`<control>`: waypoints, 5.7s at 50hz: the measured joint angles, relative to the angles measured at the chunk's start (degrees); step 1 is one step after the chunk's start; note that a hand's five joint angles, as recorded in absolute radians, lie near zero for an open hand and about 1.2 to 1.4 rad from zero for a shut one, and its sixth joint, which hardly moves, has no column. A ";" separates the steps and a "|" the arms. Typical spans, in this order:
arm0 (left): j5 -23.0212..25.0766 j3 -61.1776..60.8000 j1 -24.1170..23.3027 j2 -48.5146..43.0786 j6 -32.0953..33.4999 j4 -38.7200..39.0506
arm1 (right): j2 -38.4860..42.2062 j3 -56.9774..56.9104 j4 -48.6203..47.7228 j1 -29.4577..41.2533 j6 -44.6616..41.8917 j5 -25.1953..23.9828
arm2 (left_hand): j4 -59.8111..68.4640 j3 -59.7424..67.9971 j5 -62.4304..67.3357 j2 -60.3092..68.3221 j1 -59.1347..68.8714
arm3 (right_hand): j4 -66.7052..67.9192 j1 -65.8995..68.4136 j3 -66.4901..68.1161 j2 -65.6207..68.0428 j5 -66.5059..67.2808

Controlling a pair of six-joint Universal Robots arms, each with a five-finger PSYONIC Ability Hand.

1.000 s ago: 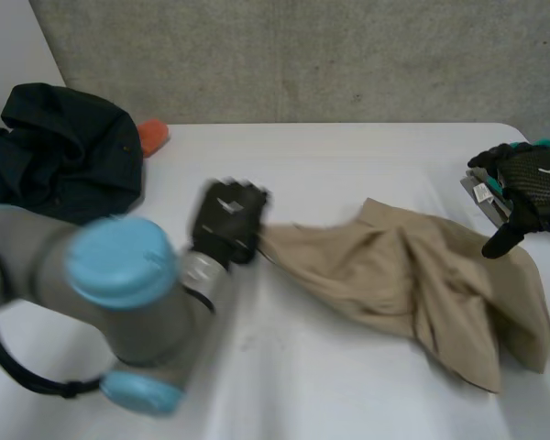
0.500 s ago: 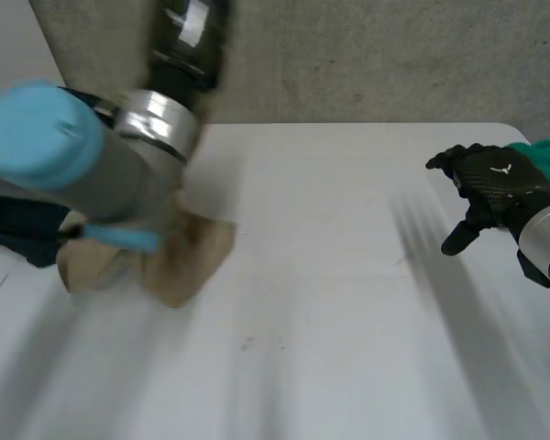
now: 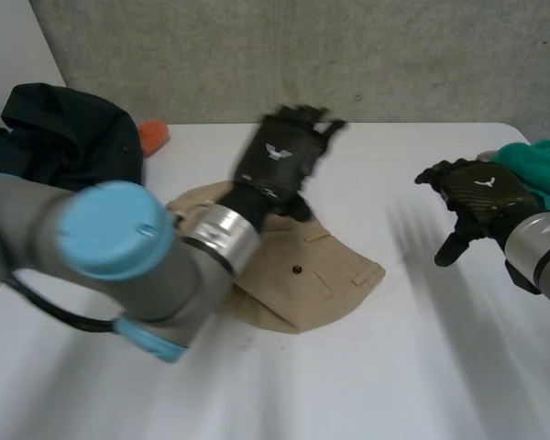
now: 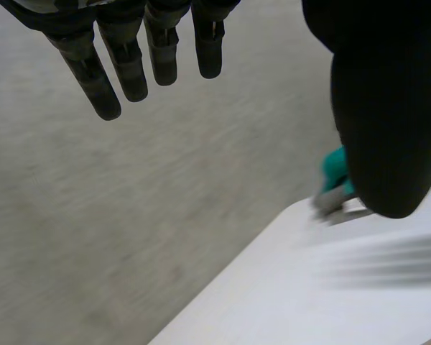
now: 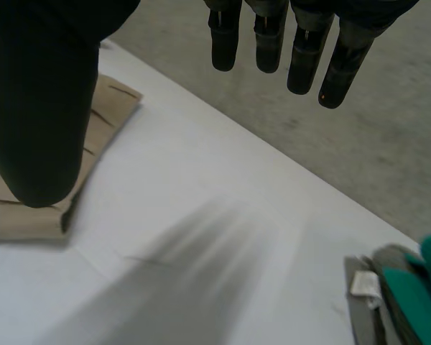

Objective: Fold the laundry.

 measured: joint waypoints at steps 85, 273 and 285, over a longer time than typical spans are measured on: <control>-7.22 13.83 13.31 32.34 -1.24 -22.49 | -7.74 -36.98 8.26 10.33 -8.20 5.28 | 55.33 54.58 53.08 55.07 51.01 | 54.63 44.43 55.70 54.08 53.15; -7.81 -0.23 17.67 -11.58 19.10 -6.11 | 16.70 -2.57 -3.15 8.94 -1.85 8.05 | -1.65 -1.76 -0.45 -2.10 -1.73 | 1.99 1.85 3.41 2.60 2.42; -12.48 -5.18 17.98 -9.38 28.43 -4.81 | 19.75 -1.38 -12.72 9.55 -3.62 10.73 | -1.65 -1.76 -0.45 -2.10 -1.73 | 14.58 12.98 15.61 14.58 13.45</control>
